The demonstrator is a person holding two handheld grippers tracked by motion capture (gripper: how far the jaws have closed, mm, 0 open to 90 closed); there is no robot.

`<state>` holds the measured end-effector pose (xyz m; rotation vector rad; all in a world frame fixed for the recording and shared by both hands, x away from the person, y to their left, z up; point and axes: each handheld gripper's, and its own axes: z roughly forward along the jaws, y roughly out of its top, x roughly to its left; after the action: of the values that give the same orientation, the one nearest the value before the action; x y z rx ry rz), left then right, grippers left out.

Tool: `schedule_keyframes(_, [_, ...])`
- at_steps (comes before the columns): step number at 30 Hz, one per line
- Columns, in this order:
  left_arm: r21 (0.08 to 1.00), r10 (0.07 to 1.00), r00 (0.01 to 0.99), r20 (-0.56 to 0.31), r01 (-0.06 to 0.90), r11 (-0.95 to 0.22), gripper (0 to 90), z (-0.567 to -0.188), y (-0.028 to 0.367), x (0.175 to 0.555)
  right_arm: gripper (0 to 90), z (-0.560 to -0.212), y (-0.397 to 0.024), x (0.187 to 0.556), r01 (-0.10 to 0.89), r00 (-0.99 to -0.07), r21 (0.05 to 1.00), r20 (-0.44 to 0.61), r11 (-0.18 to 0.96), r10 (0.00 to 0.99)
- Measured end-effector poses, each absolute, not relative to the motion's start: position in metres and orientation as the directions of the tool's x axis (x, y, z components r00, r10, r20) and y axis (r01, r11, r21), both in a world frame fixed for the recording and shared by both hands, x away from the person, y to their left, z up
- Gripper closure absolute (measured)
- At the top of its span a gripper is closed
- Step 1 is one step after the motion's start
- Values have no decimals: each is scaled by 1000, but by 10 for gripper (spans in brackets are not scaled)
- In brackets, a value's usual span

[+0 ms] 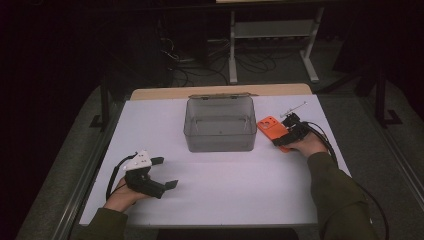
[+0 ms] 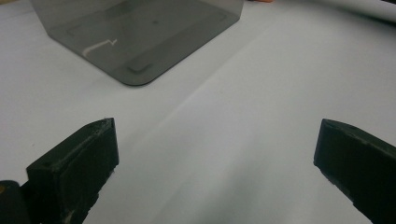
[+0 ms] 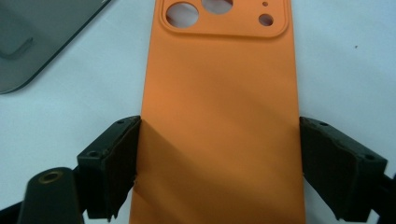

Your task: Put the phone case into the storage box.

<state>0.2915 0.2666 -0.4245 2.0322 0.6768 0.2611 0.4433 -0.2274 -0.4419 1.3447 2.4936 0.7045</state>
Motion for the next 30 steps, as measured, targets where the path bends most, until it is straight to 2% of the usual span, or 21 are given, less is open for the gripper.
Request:
schedule_keyframes(16, [842, 560, 824, -83, 358, -402, 0, -425, 266, 291, 157, -424, -234, 431, 707, -547, 551, 29, 443, 837])
schedule_keyframes(30, [841, 562, 823, -85, 362, -402, 0, -426, 266, 291, 156, -422, -240, 412, 707, -538, 563, 37, 427, 842])
